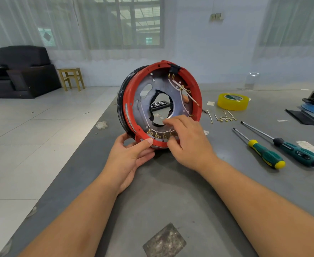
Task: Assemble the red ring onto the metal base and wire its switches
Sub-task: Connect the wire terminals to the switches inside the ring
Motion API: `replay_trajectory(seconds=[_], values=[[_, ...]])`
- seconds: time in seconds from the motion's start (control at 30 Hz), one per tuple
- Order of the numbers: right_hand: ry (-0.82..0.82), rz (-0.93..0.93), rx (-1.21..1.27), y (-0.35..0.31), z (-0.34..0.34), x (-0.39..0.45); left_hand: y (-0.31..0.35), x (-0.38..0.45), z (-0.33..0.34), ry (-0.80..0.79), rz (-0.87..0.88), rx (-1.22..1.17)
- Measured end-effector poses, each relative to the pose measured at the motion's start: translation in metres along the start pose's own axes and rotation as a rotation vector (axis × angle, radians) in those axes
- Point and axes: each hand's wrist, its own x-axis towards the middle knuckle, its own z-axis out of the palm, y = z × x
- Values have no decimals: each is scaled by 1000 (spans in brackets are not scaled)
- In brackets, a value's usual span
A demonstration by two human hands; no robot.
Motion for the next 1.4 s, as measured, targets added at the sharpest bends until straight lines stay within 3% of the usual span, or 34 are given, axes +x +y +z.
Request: replay_trajectory(seconds=[0.2,0.47,0.77,1.03,1.4], values=[[-136,-60,-238,0,-1,-6,3,-2,1,16,0,-42],[-77,-106,-300,5,5,-2,5,-3,4,24,3,-20],[-79,-96,-270,-3,9,-1,6,-4,6,-1,0,-53],[69,-100,-224,-25,27,1,5,-6,5,-42,-24,-51],[25,-57,-172,-23,26,1,6,-6,5,-75,-33,-71]])
